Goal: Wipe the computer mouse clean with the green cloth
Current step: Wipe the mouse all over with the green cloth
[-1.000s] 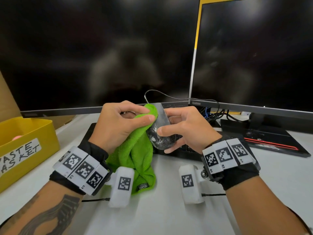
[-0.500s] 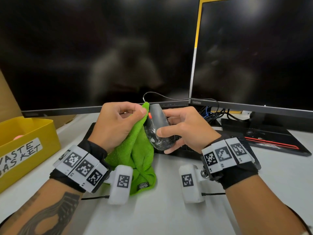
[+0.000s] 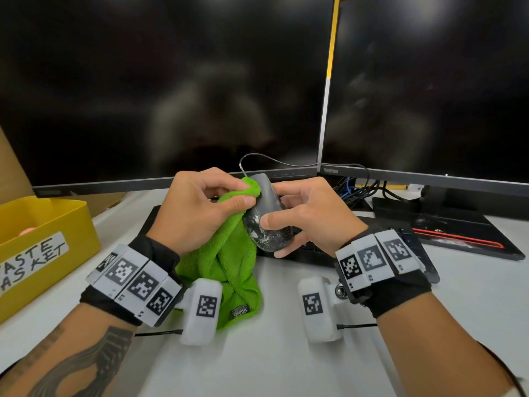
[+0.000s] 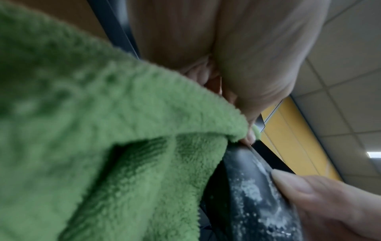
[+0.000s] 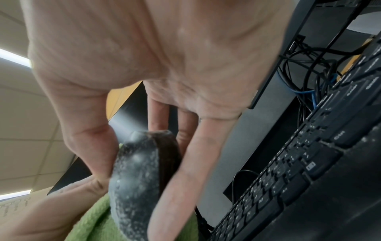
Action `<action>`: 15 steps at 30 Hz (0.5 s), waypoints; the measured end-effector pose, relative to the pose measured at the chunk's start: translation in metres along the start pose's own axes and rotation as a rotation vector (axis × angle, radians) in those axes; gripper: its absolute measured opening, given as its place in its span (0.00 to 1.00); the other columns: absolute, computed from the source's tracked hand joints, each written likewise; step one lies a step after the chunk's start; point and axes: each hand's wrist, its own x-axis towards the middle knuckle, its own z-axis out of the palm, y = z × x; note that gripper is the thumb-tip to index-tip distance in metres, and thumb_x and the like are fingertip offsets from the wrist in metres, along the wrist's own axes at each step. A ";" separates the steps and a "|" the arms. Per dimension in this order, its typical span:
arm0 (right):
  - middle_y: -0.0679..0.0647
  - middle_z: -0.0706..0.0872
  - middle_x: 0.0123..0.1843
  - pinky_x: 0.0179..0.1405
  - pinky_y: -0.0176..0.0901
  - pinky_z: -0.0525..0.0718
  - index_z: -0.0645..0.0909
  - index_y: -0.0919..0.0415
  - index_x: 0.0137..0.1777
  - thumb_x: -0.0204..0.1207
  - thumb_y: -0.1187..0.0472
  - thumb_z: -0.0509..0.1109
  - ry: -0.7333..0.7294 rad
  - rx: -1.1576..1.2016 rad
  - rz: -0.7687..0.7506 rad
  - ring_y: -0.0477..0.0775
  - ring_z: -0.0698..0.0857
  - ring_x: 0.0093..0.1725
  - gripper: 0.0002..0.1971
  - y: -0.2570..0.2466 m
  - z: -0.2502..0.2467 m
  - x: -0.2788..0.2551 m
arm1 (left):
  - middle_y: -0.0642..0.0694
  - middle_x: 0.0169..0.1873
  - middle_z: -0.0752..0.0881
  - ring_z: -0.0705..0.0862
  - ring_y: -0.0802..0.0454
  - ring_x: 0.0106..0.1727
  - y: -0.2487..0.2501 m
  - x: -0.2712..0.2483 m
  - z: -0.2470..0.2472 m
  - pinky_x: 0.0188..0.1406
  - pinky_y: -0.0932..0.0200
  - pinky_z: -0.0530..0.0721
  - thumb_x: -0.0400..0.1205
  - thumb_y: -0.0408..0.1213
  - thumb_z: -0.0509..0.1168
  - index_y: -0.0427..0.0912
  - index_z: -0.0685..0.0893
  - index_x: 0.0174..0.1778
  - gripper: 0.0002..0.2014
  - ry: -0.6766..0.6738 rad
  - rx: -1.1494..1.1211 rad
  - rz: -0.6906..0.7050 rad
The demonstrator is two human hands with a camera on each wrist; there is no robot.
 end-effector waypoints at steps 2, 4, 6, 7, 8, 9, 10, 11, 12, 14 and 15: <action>0.70 0.93 0.54 0.31 0.57 0.93 0.91 0.58 0.63 0.73 0.75 0.79 -0.004 -0.005 0.002 0.61 0.94 0.44 0.20 0.001 0.001 0.000 | 0.45 0.44 0.96 0.95 0.46 0.46 -0.002 0.002 0.000 0.57 0.42 0.94 0.77 0.34 0.81 0.42 0.95 0.48 0.06 0.039 -0.004 -0.054; 0.70 0.93 0.55 0.32 0.57 0.93 0.91 0.58 0.63 0.72 0.75 0.79 -0.014 -0.003 0.008 0.62 0.94 0.45 0.21 0.001 0.002 0.000 | 0.45 0.42 0.97 0.94 0.54 0.44 -0.004 0.002 -0.002 0.56 0.46 0.95 0.79 0.32 0.80 0.38 0.95 0.51 0.06 0.089 -0.009 -0.076; 0.69 0.93 0.55 0.32 0.57 0.92 0.91 0.57 0.63 0.72 0.75 0.79 -0.022 0.007 0.009 0.62 0.94 0.46 0.21 0.000 0.002 0.000 | 0.46 0.43 0.97 0.95 0.54 0.45 -0.003 0.002 -0.004 0.55 0.49 0.95 0.79 0.32 0.80 0.39 0.96 0.51 0.06 0.112 -0.031 -0.082; 0.69 0.93 0.55 0.32 0.57 0.92 0.91 0.57 0.63 0.72 0.75 0.79 -0.020 0.012 0.009 0.62 0.94 0.45 0.21 0.000 0.001 0.000 | 0.47 0.43 0.97 0.95 0.53 0.46 -0.002 0.001 -0.005 0.55 0.49 0.95 0.79 0.32 0.80 0.39 0.96 0.52 0.07 0.110 -0.049 -0.080; 0.69 0.93 0.54 0.32 0.56 0.92 0.91 0.58 0.63 0.72 0.75 0.79 -0.013 0.018 0.010 0.62 0.94 0.45 0.21 0.000 0.000 0.000 | 0.47 0.45 0.97 0.95 0.53 0.47 -0.001 0.000 -0.005 0.57 0.49 0.95 0.79 0.32 0.79 0.39 0.96 0.52 0.07 0.102 -0.060 -0.076; 0.68 0.94 0.53 0.32 0.56 0.92 0.92 0.58 0.62 0.73 0.75 0.78 -0.004 0.026 0.011 0.61 0.94 0.44 0.20 0.000 -0.001 0.000 | 0.45 0.46 0.97 0.95 0.52 0.49 0.000 0.000 -0.004 0.58 0.49 0.94 0.80 0.32 0.79 0.40 0.96 0.52 0.06 0.083 -0.065 -0.062; 0.67 0.94 0.52 0.32 0.56 0.92 0.92 0.59 0.62 0.73 0.75 0.78 0.005 0.034 0.011 0.60 0.94 0.43 0.19 -0.001 -0.002 0.000 | 0.44 0.49 0.96 0.95 0.51 0.51 0.001 0.000 -0.003 0.60 0.49 0.93 0.80 0.33 0.78 0.41 0.96 0.52 0.06 0.056 -0.063 -0.039; 0.67 0.94 0.50 0.32 0.56 0.92 0.92 0.59 0.61 0.73 0.75 0.78 0.015 0.038 0.012 0.60 0.94 0.43 0.19 -0.001 -0.003 0.000 | 0.42 0.51 0.95 0.94 0.51 0.53 0.003 -0.001 -0.002 0.62 0.51 0.92 0.82 0.32 0.76 0.42 0.96 0.51 0.05 0.022 -0.061 -0.012; 0.67 0.94 0.51 0.32 0.57 0.93 0.92 0.60 0.61 0.73 0.76 0.78 0.023 0.039 0.013 0.60 0.94 0.43 0.18 -0.001 -0.003 0.000 | 0.41 0.53 0.94 0.93 0.51 0.54 0.003 -0.001 -0.001 0.62 0.53 0.91 0.83 0.31 0.74 0.43 0.96 0.51 0.06 -0.014 -0.056 0.011; 0.69 0.94 0.54 0.32 0.57 0.93 0.92 0.60 0.61 0.73 0.76 0.78 0.034 0.038 0.011 0.61 0.94 0.44 0.18 0.000 -0.003 0.000 | 0.43 0.53 0.92 0.92 0.53 0.54 0.003 -0.001 -0.001 0.62 0.57 0.90 0.83 0.29 0.73 0.46 0.95 0.51 0.08 -0.070 -0.043 0.039; 0.69 0.93 0.54 0.32 0.57 0.93 0.92 0.60 0.61 0.73 0.75 0.78 0.034 0.037 0.008 0.61 0.94 0.44 0.18 0.000 -0.003 0.000 | 0.44 0.52 0.92 0.92 0.51 0.53 0.002 -0.001 0.000 0.61 0.56 0.90 0.82 0.30 0.74 0.46 0.95 0.51 0.08 -0.073 -0.037 0.046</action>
